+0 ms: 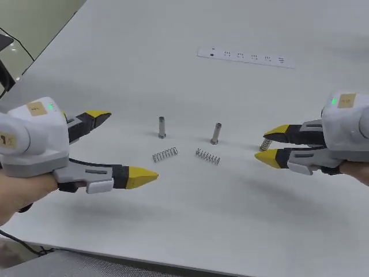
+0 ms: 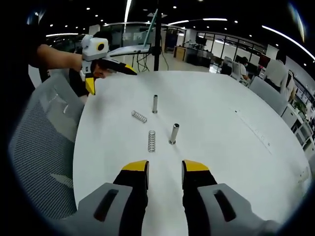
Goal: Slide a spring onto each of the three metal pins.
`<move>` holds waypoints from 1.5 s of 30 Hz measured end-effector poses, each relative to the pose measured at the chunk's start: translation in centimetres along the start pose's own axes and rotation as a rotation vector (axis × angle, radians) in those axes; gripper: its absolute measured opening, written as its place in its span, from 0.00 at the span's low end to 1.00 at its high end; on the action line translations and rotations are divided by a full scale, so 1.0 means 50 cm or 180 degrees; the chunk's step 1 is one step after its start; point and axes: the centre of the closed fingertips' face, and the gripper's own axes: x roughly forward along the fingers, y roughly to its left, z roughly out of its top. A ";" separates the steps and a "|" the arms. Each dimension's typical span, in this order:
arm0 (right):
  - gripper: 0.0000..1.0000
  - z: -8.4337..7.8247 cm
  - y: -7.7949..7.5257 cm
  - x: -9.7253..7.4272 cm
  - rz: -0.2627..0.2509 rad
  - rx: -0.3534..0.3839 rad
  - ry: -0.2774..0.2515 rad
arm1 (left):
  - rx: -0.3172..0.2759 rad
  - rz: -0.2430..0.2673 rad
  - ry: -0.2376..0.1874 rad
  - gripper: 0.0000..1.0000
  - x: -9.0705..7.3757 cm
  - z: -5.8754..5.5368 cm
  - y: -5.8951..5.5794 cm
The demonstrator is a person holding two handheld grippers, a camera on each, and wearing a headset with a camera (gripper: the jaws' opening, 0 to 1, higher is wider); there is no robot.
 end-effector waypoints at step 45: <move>0.22 0.035 0.055 0.118 0.0278 0.0032 0.0020 | -0.0028 -0.0019 0.0003 0.98 0.000 -0.005 -0.005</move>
